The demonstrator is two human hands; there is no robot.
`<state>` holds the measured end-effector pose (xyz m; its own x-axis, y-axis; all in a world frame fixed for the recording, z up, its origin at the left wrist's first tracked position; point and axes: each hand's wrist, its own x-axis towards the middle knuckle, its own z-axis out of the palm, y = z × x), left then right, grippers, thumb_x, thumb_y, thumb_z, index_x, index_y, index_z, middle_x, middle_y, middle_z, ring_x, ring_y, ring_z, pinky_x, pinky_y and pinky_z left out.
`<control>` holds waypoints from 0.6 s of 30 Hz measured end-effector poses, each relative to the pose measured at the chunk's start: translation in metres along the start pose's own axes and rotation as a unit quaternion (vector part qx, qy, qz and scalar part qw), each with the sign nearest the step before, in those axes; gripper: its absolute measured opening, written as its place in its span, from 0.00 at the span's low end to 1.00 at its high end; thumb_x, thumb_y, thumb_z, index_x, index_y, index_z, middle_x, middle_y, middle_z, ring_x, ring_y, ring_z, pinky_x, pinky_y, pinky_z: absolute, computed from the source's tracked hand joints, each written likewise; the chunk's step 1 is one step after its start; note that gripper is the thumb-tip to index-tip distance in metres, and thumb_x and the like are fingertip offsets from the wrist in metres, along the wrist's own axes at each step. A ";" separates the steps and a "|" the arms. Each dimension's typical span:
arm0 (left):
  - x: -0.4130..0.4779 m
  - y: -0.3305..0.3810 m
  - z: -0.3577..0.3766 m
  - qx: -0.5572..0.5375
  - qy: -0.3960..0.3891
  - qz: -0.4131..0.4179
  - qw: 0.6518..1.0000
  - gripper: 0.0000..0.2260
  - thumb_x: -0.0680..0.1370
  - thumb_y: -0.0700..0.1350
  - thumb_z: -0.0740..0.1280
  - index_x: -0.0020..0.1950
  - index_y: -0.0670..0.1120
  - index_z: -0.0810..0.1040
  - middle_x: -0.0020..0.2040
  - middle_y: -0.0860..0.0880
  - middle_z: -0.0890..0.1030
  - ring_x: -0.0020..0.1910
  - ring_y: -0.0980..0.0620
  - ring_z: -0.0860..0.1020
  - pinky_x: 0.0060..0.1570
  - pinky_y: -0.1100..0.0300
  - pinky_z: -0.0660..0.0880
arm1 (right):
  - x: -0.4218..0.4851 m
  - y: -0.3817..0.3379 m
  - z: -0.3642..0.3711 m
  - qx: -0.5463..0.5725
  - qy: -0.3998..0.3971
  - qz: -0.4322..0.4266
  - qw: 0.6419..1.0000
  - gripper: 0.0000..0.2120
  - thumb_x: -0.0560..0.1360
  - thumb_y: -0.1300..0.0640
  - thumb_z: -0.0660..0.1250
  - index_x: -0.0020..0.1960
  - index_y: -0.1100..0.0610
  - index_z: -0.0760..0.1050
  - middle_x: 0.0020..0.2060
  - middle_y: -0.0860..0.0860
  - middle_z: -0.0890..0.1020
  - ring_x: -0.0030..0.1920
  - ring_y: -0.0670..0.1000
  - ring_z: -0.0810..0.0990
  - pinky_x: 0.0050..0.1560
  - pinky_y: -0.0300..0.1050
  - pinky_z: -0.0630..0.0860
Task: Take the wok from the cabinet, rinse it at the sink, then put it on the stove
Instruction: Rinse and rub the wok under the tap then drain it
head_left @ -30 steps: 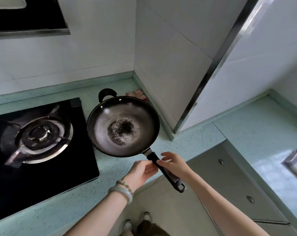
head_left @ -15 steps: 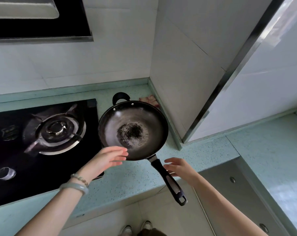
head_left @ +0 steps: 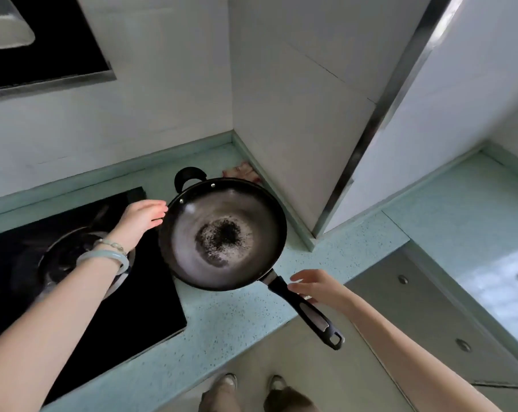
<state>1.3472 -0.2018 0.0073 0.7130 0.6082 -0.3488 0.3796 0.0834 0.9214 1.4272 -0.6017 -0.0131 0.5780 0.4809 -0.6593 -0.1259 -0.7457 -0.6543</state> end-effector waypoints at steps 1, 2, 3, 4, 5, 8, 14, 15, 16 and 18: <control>0.020 0.005 -0.001 -0.001 0.000 -0.008 1.000 0.06 0.79 0.36 0.61 0.51 0.42 0.77 0.44 0.47 0.79 0.46 0.51 0.77 0.51 0.61 0.74 | -0.004 0.000 0.002 -0.010 0.010 0.011 1.000 0.21 0.73 0.47 0.70 0.62 0.53 0.74 0.54 0.50 0.81 0.52 0.50 0.81 0.55 0.44 0.78; 0.039 0.008 -0.002 0.000 0.002 -0.016 1.000 0.06 0.79 0.36 0.61 0.50 0.42 0.77 0.42 0.48 0.80 0.46 0.52 0.76 0.50 0.62 0.73 | -0.008 0.001 0.004 -0.023 0.019 0.019 0.999 0.23 0.71 0.44 0.71 0.62 0.52 0.74 0.54 0.50 0.82 0.52 0.49 0.81 0.57 0.44 0.77; 0.059 0.011 -0.002 0.005 -0.001 -0.023 1.000 0.06 0.79 0.37 0.61 0.46 0.44 0.77 0.37 0.51 0.81 0.45 0.53 0.75 0.49 0.63 0.72 | -0.013 0.000 0.006 -0.037 0.030 0.030 0.998 0.24 0.70 0.42 0.71 0.62 0.51 0.74 0.53 0.49 0.82 0.51 0.47 0.81 0.57 0.44 0.76; 0.077 0.014 0.000 0.013 -0.002 -0.031 0.999 0.08 0.79 0.37 0.61 0.43 0.47 0.75 0.33 0.53 0.81 0.43 0.55 0.74 0.46 0.66 0.70 | -0.017 -0.001 0.008 -0.049 0.041 0.039 0.997 0.24 0.69 0.42 0.72 0.61 0.50 0.74 0.52 0.47 0.82 0.50 0.46 0.81 0.56 0.42 0.76; 0.093 0.016 0.004 0.025 -0.010 -0.039 0.999 0.09 0.80 0.38 0.60 0.41 0.49 0.73 0.32 0.54 0.80 0.42 0.56 0.72 0.43 0.67 0.68 | -0.022 -0.003 0.011 -0.058 0.051 0.049 0.996 0.24 0.68 0.42 0.72 0.61 0.49 0.74 0.50 0.47 0.82 0.48 0.44 0.81 0.53 0.40 0.75; 0.135 0.020 0.019 0.047 -0.054 -0.051 0.996 0.10 0.82 0.41 0.57 0.41 0.51 0.70 0.41 0.50 0.73 0.40 0.59 0.69 0.46 0.66 0.68 | -0.031 -0.007 0.020 -0.086 0.076 0.078 0.990 0.23 0.66 0.44 0.74 0.58 0.47 0.75 0.48 0.46 0.83 0.43 0.45 0.81 0.43 0.39 0.77; 0.182 0.014 0.034 0.074 -0.064 -0.062 0.993 0.12 0.80 0.46 0.62 0.63 0.45 0.72 0.64 0.46 0.73 0.54 0.53 0.75 0.50 0.66 0.73 | -0.030 -0.011 0.038 -0.135 0.137 0.098 0.976 0.17 0.66 0.48 0.74 0.53 0.50 0.77 0.46 0.49 0.83 0.43 0.48 0.80 0.42 0.41 0.76; 0.186 0.011 0.037 0.084 -0.059 -0.055 0.993 0.15 0.80 0.46 0.63 0.65 0.42 0.72 0.67 0.43 0.73 0.55 0.52 0.75 0.53 0.63 0.74 | -0.029 -0.012 0.040 -0.141 0.145 0.098 0.974 0.17 0.66 0.48 0.74 0.53 0.50 0.77 0.45 0.50 0.83 0.42 0.49 0.80 0.43 0.43 0.77; 0.187 0.010 0.038 0.105 -0.052 -0.048 0.992 0.19 0.80 0.47 0.63 0.68 0.39 0.71 0.68 0.41 0.72 0.59 0.49 0.74 0.59 0.58 0.72 | -0.027 -0.012 0.043 -0.144 0.151 0.098 0.973 0.17 0.67 0.49 0.73 0.54 0.51 0.77 0.44 0.50 0.83 0.42 0.50 0.80 0.43 0.45 0.77; 0.186 0.008 0.039 0.146 -0.050 -0.046 0.987 0.24 0.79 0.50 0.64 0.70 0.37 0.69 0.68 0.39 0.72 0.66 0.43 0.72 0.66 0.52 0.66 | -0.022 -0.013 0.049 -0.150 0.161 0.099 0.970 0.17 0.67 0.49 0.72 0.54 0.52 0.77 0.44 0.51 0.82 0.43 0.51 0.78 0.44 0.47 0.77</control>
<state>1.5062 -0.1183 -0.0567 0.7169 0.5264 -0.4572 0.5885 -0.1053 0.8016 1.3766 -0.5803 -0.0083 0.7941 0.1810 -0.5802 -0.0477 -0.9331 -0.3563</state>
